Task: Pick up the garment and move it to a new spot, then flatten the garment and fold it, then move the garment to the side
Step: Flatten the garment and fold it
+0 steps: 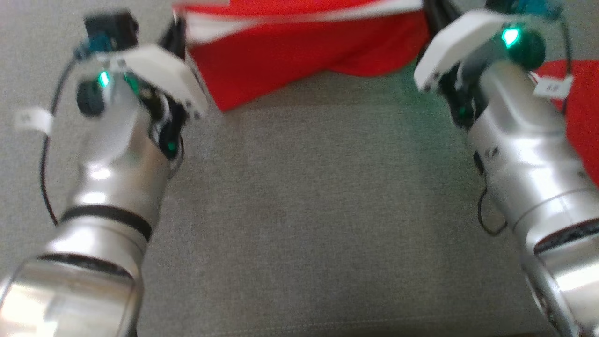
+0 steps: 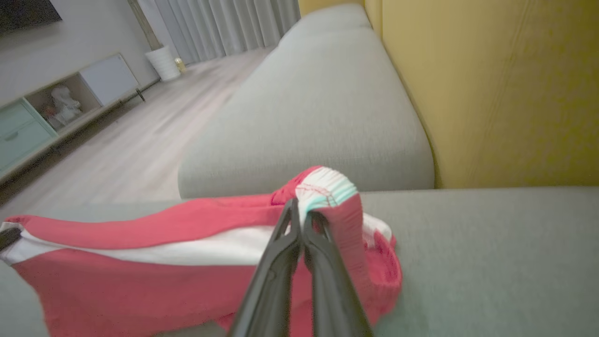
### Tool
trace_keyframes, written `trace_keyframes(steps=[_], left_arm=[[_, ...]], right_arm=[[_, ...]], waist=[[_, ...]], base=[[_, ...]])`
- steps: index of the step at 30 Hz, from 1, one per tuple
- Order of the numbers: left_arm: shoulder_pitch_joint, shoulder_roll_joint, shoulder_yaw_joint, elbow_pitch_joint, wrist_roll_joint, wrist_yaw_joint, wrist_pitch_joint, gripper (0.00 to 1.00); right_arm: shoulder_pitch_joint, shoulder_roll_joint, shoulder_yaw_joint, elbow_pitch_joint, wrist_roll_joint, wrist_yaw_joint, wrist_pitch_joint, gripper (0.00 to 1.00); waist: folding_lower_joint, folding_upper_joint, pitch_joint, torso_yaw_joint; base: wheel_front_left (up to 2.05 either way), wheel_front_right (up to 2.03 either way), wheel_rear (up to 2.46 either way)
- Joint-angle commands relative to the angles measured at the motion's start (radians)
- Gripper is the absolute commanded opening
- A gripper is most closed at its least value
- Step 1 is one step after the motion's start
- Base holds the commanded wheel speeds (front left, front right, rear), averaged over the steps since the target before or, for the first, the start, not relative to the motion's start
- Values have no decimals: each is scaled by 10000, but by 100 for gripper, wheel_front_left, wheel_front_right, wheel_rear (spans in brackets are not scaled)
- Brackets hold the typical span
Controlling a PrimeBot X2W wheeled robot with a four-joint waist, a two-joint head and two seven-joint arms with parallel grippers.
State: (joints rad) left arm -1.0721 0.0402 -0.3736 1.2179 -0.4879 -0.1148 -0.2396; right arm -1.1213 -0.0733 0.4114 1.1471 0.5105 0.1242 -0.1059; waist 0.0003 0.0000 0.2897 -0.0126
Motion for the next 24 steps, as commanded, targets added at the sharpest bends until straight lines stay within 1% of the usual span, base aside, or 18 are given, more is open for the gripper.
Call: trace_keyframes(steps=[1, 4, 7, 9, 12, 15, 17, 20, 24], left_arm=[[-80, 288, 222, -69, -130, 0, -104, 0], [547, 176, 96, 154, -212, -30, -160, 0], [1304, 123, -2, -39, -312, -62, -208, 0], [1956, 112, 47, -722, -319, -68, -215, 0], [3230, 107, 34, -1997, 12, -34, -218, 0], [4527, 157, 170, -3431, 431, 73, -219, 0], [5396, 303, 382, -4380, 626, 95, -220, 0], [6727, 534, 699, -5811, 914, 252, -220, 0], [8408, 806, 1031, -7457, 1108, 470, -220, 0]], right_arm=[[192, 230, 212, -55, 54, 65, -186, 0], [805, 230, 518, 321, 143, 65, -515, 0], [1545, 230, 669, 364, 276, 65, -1050, 0], [2163, 230, 693, 204, 391, 65, -1331, 0], [3194, 186, 685, -200, 438, 65, -1509, 0], [4358, 1, 473, -969, 423, 65, -1548, 0], [5267, -160, 154, -1807, 338, 65, -1552, 0], [6759, -279, -334, -3088, 140, 65, -1555, 0], [8668, -279, -947, -4773, -137, 65, -1396, 0]], waist=[[-3, 0, 154, 87], [-3, 0, 151, 179], [-3, 0, -3, 266], [-3, 0, -193, 312], [-3, 0, -500, 302], [-3, 0, -790, 328], [-3, 0, -999, 290], [-3, 0, -1330, 207], [-3, 0, -1738, 105]], base=[[0, 0, 0], [0, 0, 0], [0, 0, 0], [0, 0, 0], [0, 0, 0], [0, 0, 0], [0, 0, 0], [0, 0, 0], [0, 0, 0]])
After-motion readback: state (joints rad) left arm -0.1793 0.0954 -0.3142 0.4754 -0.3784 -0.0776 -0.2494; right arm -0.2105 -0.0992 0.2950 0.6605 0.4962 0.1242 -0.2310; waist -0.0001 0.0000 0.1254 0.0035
